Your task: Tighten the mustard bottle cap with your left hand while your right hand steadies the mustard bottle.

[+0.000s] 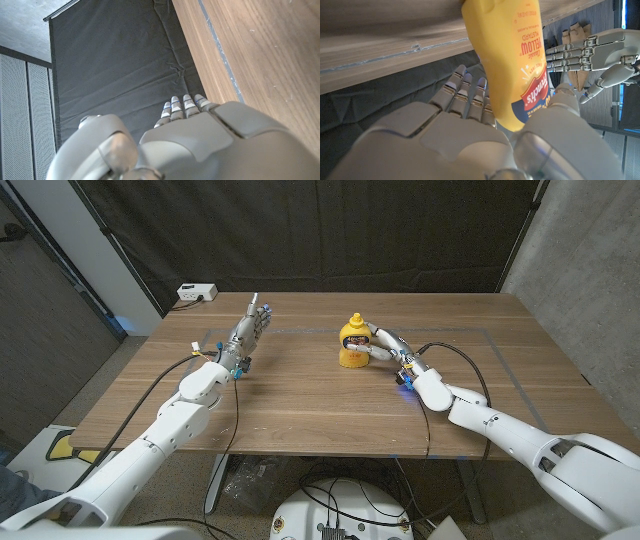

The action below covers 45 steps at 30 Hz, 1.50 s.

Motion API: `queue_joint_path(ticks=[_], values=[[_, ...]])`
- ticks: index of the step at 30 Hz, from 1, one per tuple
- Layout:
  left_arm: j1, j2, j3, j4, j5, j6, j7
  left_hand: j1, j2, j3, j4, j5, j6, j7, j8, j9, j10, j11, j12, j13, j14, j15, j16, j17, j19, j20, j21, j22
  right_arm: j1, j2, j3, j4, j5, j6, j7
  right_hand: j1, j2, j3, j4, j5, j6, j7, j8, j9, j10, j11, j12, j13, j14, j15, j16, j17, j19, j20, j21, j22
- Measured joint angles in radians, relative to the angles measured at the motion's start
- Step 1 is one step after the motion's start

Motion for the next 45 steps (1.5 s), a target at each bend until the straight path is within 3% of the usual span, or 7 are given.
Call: queue_joint_path(ticks=[3,10,21,24,29,36,45], values=[[0.005,0.001,-0.002,-0.005,-0.002,0.002,0.004,0.003,0.003,0.0,0.0,0.0,0.009,0.002,0.0,0.0,0.0,0.0,0.0,0.0,0.0,0.0,0.0,0.0,0.005,0.005,0.0,0.0,0.006,0.004,-0.007,0.009,-0.006,0.001,-0.009,0.013,0.002,0.001,-0.001,0.004,0.016,-0.005,0.0,0.0,0.011,-0.011,0.002,0.0,0.012,-0.002,0.0,0.0,0.005,0.002,0.0,0.0],[0.011,0.003,-0.005,-0.01,-0.005,0.004,0.013,0.003,0.003,0.0,0.0,-0.004,0.019,-0.004,0.0,0.0,0.005,-0.005,0.0,0.0,0.005,-0.005,0.0,0.0,0.005,0.013,0.0,0.0,0.011,0.009,-0.016,0.012,-0.017,-0.004,-0.027,0.057,0.001,0.008,-0.003,0.012,0.055,-0.037,0.014,0.0,0.07,-0.07,0.008,-0.003,0.006,-0.017,-0.017,-0.002,0.008,-0.001,-0.004,0.0],[0.024,-0.003,-0.011,-0.02,-0.005,-0.007,0.029,0.012,0.013,0.0,0.0,-0.007,0.044,-0.009,0.0,0.0,0.022,-0.014,0.0,0.0,0.022,-0.008,0.0,0.0,0.009,0.016,0.0,0.0,0.011,0.018,-0.024,0.013,-0.02,-0.029,-0.048,0.157,0.025,0.033,0.003,0.039,0.148,-0.084,0.036,0.0,0.182,-0.136,0.023,-0.003,0.098,-0.037,-0.012,-0.002,0.053,0.022,-0.004,0.005],[0.027,-0.005,-0.013,-0.025,-0.005,-0.008,0.031,0.012,0.013,0.003,0.003,-0.007,0.046,-0.01,0.0,0.0,0.027,-0.009,0.0,0.0,0.022,-0.008,0.0,0.0,0.009,0.016,0.0,0.0,0.004,0.021,-0.022,0.008,0.01,-0.034,-0.042,0.177,0.034,0.04,0.002,0.039,0.168,-0.093,0.04,0.005,0.201,-0.139,0.023,-0.003,0.11,-0.034,-0.012,0.0,0.057,0.026,-0.004,0.009],[0.028,-0.005,-0.013,-0.026,-0.008,-0.008,0.031,0.012,0.013,0.004,0.004,-0.013,0.046,-0.01,0.0,0.0,0.027,-0.009,0.0,0.0,0.025,-0.011,0.0,0.0,0.009,0.016,0.0,0.0,-0.013,0.024,-0.011,-0.01,0.026,-0.038,-0.037,0.211,0.048,0.053,0.006,0.044,0.249,-0.117,0.073,0.005,0.278,-0.145,0.03,-0.001,0.166,-0.037,-0.006,0.0,0.062,0.031,-0.004,0.01],[0.025,-0.008,-0.013,-0.023,-0.011,-0.007,0.03,0.007,0.031,0.004,0.004,-0.013,0.046,-0.01,-0.004,0.0,0.031,-0.013,0.0,0.0,0.025,-0.011,-0.004,0.0,0.009,0.016,0.0,0.0,-0.045,0.026,0.013,-0.05,0.082,-0.052,-0.02,0.254,0.062,0.062,0.007,0.043,0.353,-0.152,0.108,0.003,0.386,-0.15,0.038,0.0,0.242,-0.044,-0.004,-0.001,0.085,0.022,0.0,0.014],[0.02,-0.011,-0.013,-0.015,-0.014,-0.006,0.024,0.007,0.031,0.004,0.004,-0.016,0.048,-0.013,-0.008,0.0,0.032,-0.014,-0.007,0.0,0.025,-0.011,-0.004,0.0,0.015,0.021,0.0,0.0,-0.076,0.025,0.042,-0.103,0.107,-0.062,-0.013,0.297,0.066,0.07,0.006,0.042,0.47,-0.172,0.143,0.001,0.506,-0.152,0.04,0.004,0.329,-0.054,0.004,-0.002,0.107,0.008,0.004,0.014]])
